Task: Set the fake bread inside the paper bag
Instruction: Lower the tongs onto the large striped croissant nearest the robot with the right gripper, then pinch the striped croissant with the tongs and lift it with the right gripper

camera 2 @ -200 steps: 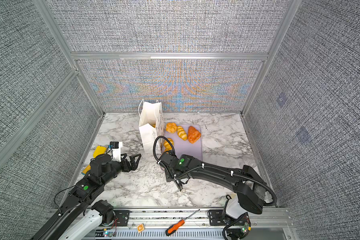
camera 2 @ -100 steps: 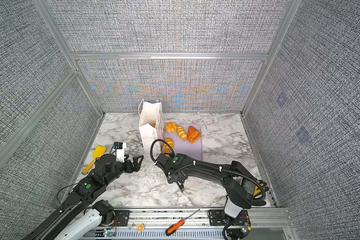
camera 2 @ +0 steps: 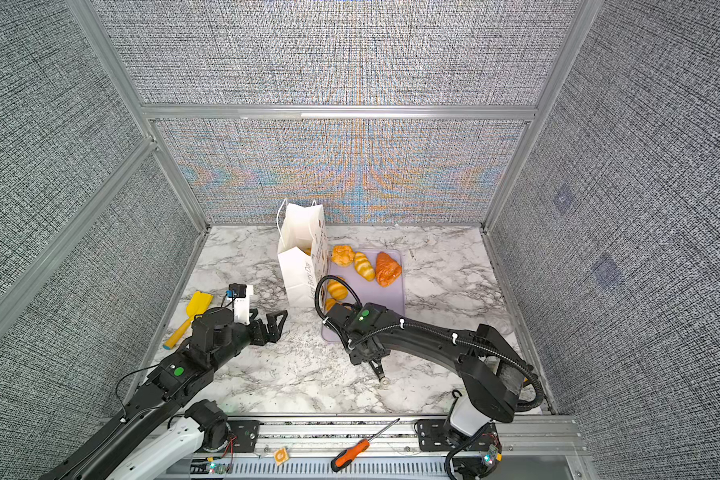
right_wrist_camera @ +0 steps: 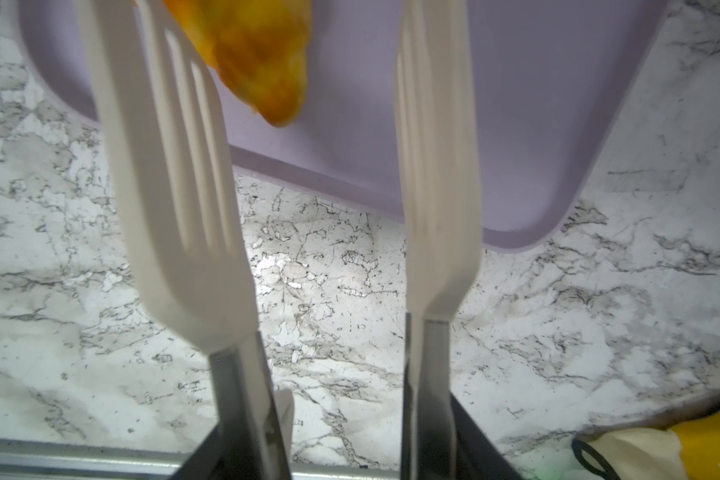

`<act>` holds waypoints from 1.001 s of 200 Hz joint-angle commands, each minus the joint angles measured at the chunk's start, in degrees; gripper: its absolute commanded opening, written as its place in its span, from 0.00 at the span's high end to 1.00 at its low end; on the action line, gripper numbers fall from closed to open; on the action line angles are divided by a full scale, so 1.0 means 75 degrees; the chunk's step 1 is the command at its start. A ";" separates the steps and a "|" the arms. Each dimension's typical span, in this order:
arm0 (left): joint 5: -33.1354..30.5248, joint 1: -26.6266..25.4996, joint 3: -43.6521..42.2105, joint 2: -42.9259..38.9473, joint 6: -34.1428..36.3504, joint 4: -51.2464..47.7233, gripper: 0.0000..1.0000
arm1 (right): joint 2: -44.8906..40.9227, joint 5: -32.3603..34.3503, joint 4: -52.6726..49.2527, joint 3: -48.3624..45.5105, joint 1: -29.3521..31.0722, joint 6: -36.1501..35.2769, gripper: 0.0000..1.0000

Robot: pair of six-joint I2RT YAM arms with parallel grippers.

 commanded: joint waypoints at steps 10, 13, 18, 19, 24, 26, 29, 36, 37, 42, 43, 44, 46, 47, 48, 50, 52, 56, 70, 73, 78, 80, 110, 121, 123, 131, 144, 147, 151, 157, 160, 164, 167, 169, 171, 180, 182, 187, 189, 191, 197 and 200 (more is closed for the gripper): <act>0.0010 -0.0109 -0.0006 -0.0007 -0.0090 0.0027 0.01 | -0.0094 0.0156 -0.0089 0.0060 0.0001 -0.0416 0.43; 0.0013 -0.0124 -0.0016 -0.0012 -0.0092 0.0023 0.01 | -0.0098 0.0165 -0.0090 0.0060 0.0001 -0.0416 0.43; 0.0018 -0.0149 -0.0030 -0.0012 -0.0102 0.0026 0.01 | -0.0095 0.0191 -0.0081 0.0060 0.0001 -0.0443 0.43; 0.0021 -0.0156 -0.0030 -0.0012 -0.0108 0.0027 0.01 | -0.0097 0.0193 -0.0080 0.0054 0.0001 -0.0447 0.43; 0.0025 -0.0192 -0.0040 -0.0012 -0.0114 0.0027 0.01 | -0.0098 0.0206 -0.0068 0.0043 0.0001 -0.0472 0.43; 0.0013 -0.0203 -0.0042 -0.0012 -0.0123 0.0027 0.01 | -0.0098 0.0204 -0.0058 0.0038 0.0001 -0.0488 0.42; 0.0007 -0.0221 -0.0043 -0.0004 -0.0126 0.0027 0.01 | -0.0098 0.0207 -0.0039 0.0037 0.0001 -0.0515 0.42; -0.0015 -0.0286 -0.0043 0.0011 -0.0145 0.0035 0.01 | -0.0058 0.0204 -0.0015 0.0055 0.0001 -0.0562 0.42; -0.0018 -0.0289 -0.0043 0.0017 -0.0141 0.0037 0.01 | -0.0055 0.0205 -0.0011 0.0057 -0.0005 -0.0571 0.42; -0.0032 -0.0332 -0.0052 0.0043 -0.0148 0.0038 0.01 | -0.0021 0.0190 0.0004 0.0070 -0.0012 -0.0603 0.42; -0.0033 -0.0341 -0.0045 0.0043 -0.0149 0.0038 0.01 | -0.0019 0.0187 0.0016 0.0083 -0.0011 -0.0609 0.42; -0.0033 -0.0346 -0.0045 0.0060 -0.0149 0.0044 0.01 | -0.0012 0.0185 0.0021 0.0083 -0.0011 -0.0623 0.42; -0.0034 -0.0370 -0.0043 0.0067 -0.0149 0.0055 0.01 | 0.0002 0.0169 0.0032 0.0092 -0.0011 -0.0631 0.42; -0.0040 -0.0372 -0.0043 0.0074 -0.0149 0.0059 0.01 | 0.0011 0.0171 0.0035 0.0100 -0.0011 -0.0646 0.42; -0.0042 -0.0379 -0.0043 0.0078 -0.0149 0.0060 0.01 | 0.0021 0.0165 0.0043 0.0103 -0.0011 -0.0654 0.42; -0.0045 -0.0399 -0.0043 0.0089 -0.0149 0.0071 0.01 | 0.0034 0.0161 0.0049 0.0112 -0.0011 -0.0665 0.42; -0.0051 -0.0413 -0.0052 0.0101 -0.0155 0.0073 0.01 | 0.0052 0.0152 0.0056 0.0123 -0.0011 -0.0680 0.41; -0.0046 -0.0451 -0.0043 0.0132 -0.0161 0.0094 0.01 | 0.0090 0.0141 0.0068 0.0146 -0.0011 -0.0701 0.41; -0.0085 -0.0629 -0.0025 0.0224 -0.0185 0.0165 0.01 | 0.0208 0.0122 0.0086 0.0232 -0.0011 -0.0785 0.41; -0.0100 -0.0668 -0.0020 0.0247 -0.0195 0.0183 0.01 | 0.0228 0.0133 0.0086 0.0254 -0.0011 -0.0803 0.41; -0.0141 -0.0725 -0.0011 0.0278 -0.0205 0.0197 0.01 | 0.0256 0.0129 0.0092 0.0276 -0.0022 -0.0812 0.41; -0.0157 -0.0764 -0.0008 0.0295 -0.0207 0.0201 0.01 | 0.0263 0.0129 0.0096 0.0281 -0.0028 -0.0822 0.41; -0.0347 -0.1142 -0.0019 0.0460 -0.0272 0.0290 0.01 | 0.0253 -0.0032 0.0317 0.0230 -0.0170 -0.0908 0.40; -0.0422 -0.1287 -0.0037 0.0519 -0.0307 0.0308 0.01 | 0.0280 -0.0057 0.0329 0.0235 -0.0207 -0.0962 0.40; -0.0436 -0.1308 -0.0041 0.0525 -0.0312 0.0317 0.01 | 0.0280 -0.0061 0.0325 0.0241 -0.0209 -0.0980 0.40; -0.0483 -0.1405 -0.0053 0.0560 -0.0337 0.0337 0.01 | 0.0310 -0.0090 0.0341 0.0276 -0.0222 -0.1030 0.39; -0.0523 -0.1537 -0.0087 0.0608 -0.0371 0.0394 0.01 | 0.0358 -0.0161 0.0389 0.0294 -0.0245 -0.1129 0.39; -0.0543 -0.1570 -0.0098 0.0625 -0.0378 0.0401 0.01 | 0.0364 -0.0167 0.0406 0.0300 -0.0254 -0.1152 0.39; -0.0538 -0.1614 -0.0107 0.0637 -0.0383 0.0419 0.01 | 0.0383 -0.0179 0.0419 0.0306 -0.0263 -0.1184 0.39; -0.0539 -0.1670 -0.0119 0.0664 -0.0395 0.0442 0.01 | 0.0411 -0.0191 0.0434 0.0312 -0.0279 -0.1216 0.39; -0.0544 -0.1710 -0.0130 0.0676 -0.0395 0.0457 0.01 | 0.0425 -0.0191 0.0431 0.0317 -0.0290 -0.1239 0.39; -0.0539 -0.1755 -0.0126 0.0688 -0.0396 0.0463 0.01 | 0.0437 -0.0208 0.0448 0.0318 -0.0308 -0.1257 0.39; -0.0544 -0.1788 -0.0135 0.0699 -0.0404 0.0470 0.01 | 0.0445 -0.0220 0.0459 0.0318 -0.0320 -0.1285 0.39; -0.0545 -0.1803 -0.0136 0.0710 -0.0401 0.0481 0.01 | 0.0453 -0.0231 0.0466 0.0324 -0.0325 -0.1310 0.39; -0.0545 -0.1827 -0.0137 0.0719 -0.0406 0.0483 0.01 | 0.0464 -0.0236 0.0471 0.0328 -0.0336 -0.1322 0.39; -0.0567 -0.1900 -0.0148 0.0759 -0.0419 0.0484 0.01 | 0.0497 -0.0250 0.0483 0.0350 -0.0361 -0.1372 0.38; -0.0580 -0.1916 -0.0148 0.0769 -0.0419 0.0484 0.01 | 0.0505 -0.0259 0.0484 0.0352 -0.0368 -0.1384 0.38; -0.0579 -0.1948 -0.0148 0.0792 -0.0417 0.0484 0.01 | 0.0513 -0.0267 0.0490 0.0364 -0.0383 -0.1410 0.38; -0.0583 -0.1963 -0.0148 0.0804 -0.0419 0.0481 0.01 | 0.0529 -0.0272 0.0494 0.0370 -0.0391 -0.1426 0.38; -0.0584 -0.1979 -0.0148 0.0813 -0.0419 0.0483 0.01 | 0.0533 -0.0282 0.0501 0.0375 -0.0396 -0.1433 0.38; -0.0596 -0.2017 -0.0148 0.0840 -0.0420 0.0484 0.01 | 0.0545 -0.0295 0.0518 0.0394 -0.0408 -0.1478 0.38; -0.0596 -0.2040 -0.0159 0.0851 -0.0419 0.0488 0.01 | 0.0561 -0.0297 0.0519 0.0399 -0.0418 -0.1497 0.38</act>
